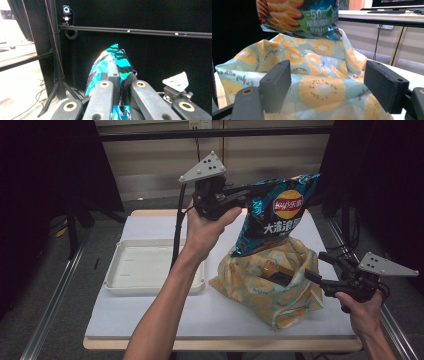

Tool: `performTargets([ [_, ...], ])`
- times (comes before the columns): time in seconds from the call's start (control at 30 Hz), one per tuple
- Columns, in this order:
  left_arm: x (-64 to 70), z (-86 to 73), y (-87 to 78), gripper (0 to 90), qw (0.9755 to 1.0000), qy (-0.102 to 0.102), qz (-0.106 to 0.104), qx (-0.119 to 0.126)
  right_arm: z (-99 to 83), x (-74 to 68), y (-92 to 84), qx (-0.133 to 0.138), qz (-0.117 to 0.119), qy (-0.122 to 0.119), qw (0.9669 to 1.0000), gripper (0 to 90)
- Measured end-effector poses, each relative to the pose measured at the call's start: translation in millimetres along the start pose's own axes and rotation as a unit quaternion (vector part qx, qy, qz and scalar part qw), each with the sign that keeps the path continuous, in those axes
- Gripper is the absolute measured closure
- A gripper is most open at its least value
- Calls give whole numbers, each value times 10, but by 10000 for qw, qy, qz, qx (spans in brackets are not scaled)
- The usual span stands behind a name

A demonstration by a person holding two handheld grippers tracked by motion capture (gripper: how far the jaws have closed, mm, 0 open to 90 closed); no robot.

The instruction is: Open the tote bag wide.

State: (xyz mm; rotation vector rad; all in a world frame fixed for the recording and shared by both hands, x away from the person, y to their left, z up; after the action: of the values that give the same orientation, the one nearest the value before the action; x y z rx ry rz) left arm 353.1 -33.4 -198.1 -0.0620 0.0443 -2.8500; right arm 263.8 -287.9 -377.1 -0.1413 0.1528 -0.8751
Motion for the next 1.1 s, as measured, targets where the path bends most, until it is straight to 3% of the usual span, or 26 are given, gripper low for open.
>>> performTargets([
  [0.53,-86,50,-458,900,9994,270,201,-52,-52,-21,69,-158,10,-43,9999,215],
  [0.77,-197,29,-656,900,9990,57,421,148,-48,-28,66,-157,13,-67,9999,211],
  [0.9,-235,34,-761,900,9988,100,455,125,-57,-35,67,-185,-23,-64,9998,210],
  [1.1,-375,-57,-970,900,9974,36,714,-22,-47,-61,72,-164,54,-93,9998,202],
])
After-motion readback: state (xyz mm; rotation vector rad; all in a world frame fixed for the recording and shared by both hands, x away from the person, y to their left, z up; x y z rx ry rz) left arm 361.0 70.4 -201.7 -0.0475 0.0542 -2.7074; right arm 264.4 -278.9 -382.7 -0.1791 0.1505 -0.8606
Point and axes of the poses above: each handheld gripper's, and its own axes: y roughly forward along the jaws, z roughly out of its top, x roughly to its right, the point moved 6 cm from there along y, roughly forward along the jaws
